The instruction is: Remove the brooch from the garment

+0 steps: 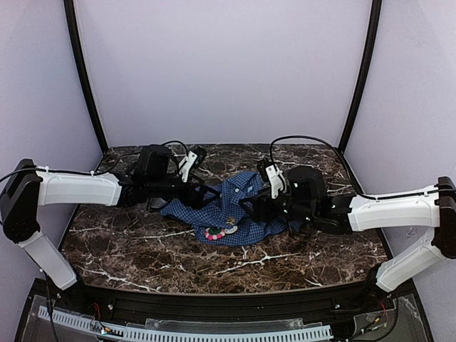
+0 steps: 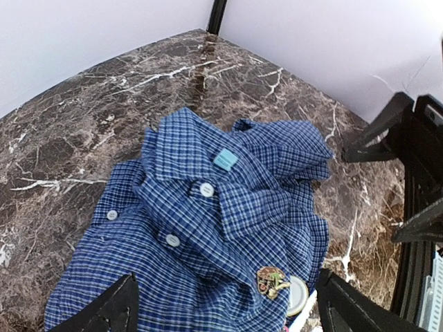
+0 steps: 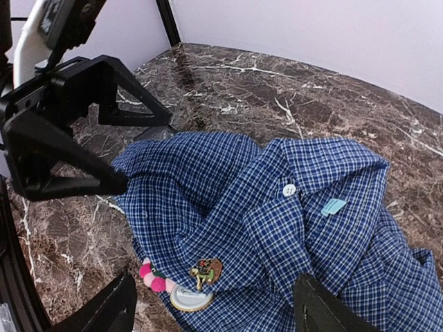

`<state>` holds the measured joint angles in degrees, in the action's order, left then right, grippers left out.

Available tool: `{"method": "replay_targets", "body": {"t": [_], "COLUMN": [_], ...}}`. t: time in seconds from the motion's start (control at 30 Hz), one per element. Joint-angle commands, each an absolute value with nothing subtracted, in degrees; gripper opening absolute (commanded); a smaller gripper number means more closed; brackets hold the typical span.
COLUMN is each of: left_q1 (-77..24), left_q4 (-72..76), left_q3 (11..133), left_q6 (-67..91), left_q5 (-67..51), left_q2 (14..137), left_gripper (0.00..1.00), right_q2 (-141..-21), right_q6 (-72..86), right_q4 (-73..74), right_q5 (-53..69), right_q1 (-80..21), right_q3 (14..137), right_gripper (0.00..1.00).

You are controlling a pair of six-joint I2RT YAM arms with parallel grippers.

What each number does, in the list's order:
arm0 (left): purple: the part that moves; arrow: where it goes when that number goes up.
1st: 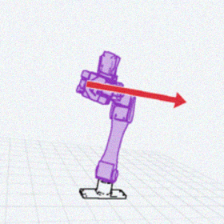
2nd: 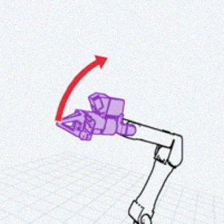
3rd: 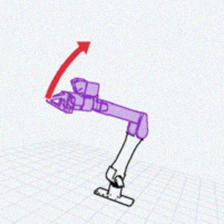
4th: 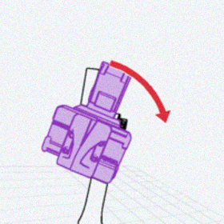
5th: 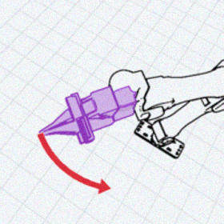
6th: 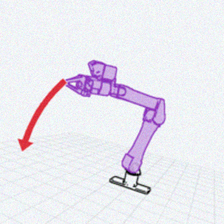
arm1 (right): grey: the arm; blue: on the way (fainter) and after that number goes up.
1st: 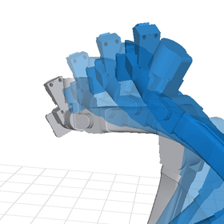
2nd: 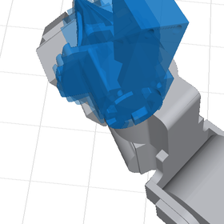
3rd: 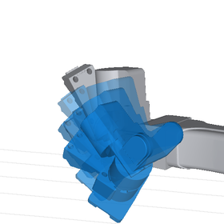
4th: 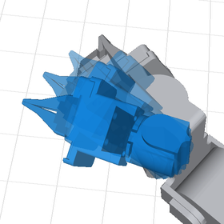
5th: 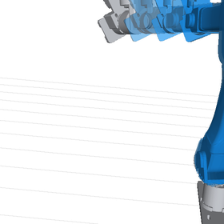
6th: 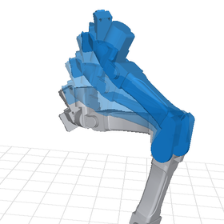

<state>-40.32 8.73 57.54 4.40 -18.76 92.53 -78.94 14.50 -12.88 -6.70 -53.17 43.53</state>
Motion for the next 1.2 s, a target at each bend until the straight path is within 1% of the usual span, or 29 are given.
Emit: {"method": "replay_targets", "body": {"t": [0.0, 0.07, 0.17, 0.23, 0.3, 0.37, 0.43, 0.63, 0.73, 0.8, 0.87, 0.93, 1.03, 1.17], "left_q1": [-43.9, -45.5, -48.0, -48.9, -49.0, -49.3, -50.0, -51.3, -51.7, -52.0, -52.3, -52.5, -52.6, -52.8], "left_q4": [7.9, 8.5, 5.3, 4.4, 3.9, 3.9, 3.8, 2.7, 2.1, 1.8, 1.3, 0.8, 0.3, 0.4], "left_q3": [51.8, 50.9, 53.1, 54.4, 55.5, 56.2, 56.8, 59.2, 60.3, 60.7, 61.2, 61.4, 61.5, 60.9], "left_q6": [-3.6, -5.8, -8.6, -9.9, -10.5, -10.7, -11.1, -12.3, -12.4, -12.6, -13.0, -13.1, -13.2, -13.1], "left_q5": [-15.1, -14.4, -10.7, -8.5, -7.7, -7.3, -7.4, -6.1, -5.4, -4.0, -2.8, -2.5, -2.6, -2.5], "left_q2": [88.7, 89.3, 92.8, 94.7, 96.2, 97.3, 98.3, 101.6, 102.9, 103.5, 104.1, 104.6, 104.9, 105.1], "left_gripper": [0.91, 0.91, 0.9, 0.86, 0.74, 0.68, 0.69, 0.76, 0.76, 0.74, 0.7, 0.64, 0.6, 0.47], "right_q2": [-77.3, -77.4, -77.8, -78.2, -78.2, -78.2, -78.1, -78.0, -78.4, -78.5, -78.6, -78.6, -78.6, -79.8], "right_q6": [23.7, 26.4, 29.2, 30.1, 30.6, 31.0, 31.4, 31.9, 32.1, 32.3, 32.5, 32.7, 33.3, 34.6], "right_q4": [-16.0, -17.8, -20.1, -20.8, -21.2, -21.4, -21.4, -21.9, -22.1, -22.7, -23.1, -23.1, -23.3, -24.7], "right_q5": [-3.5, -2.8, -2.7, -2.7, -2.8, -3.1, -3.1, -3.1, -3.1, -2.7, -2.6, -2.6, -2.4, -0.5], "right_q1": [-53.7, -53.7, -53.7, -53.7, -53.7, -53.7, -53.7, -53.7, -53.7, -53.7, -53.7, -53.7, -53.7, -53.8], "right_q3": [38.4, 36.5, 34.3, 33.7, 33.3, 32.9, 32.7, 32.1, 32.1, 31.8, 31.5, 31.5, 31.3, 31.0], "right_gripper": [0.76, 0.75, 0.74, 0.73, 0.72, 0.72, 0.71, 0.71, 0.7, 0.7, 0.7, 0.7, 0.7, 0.69]}}
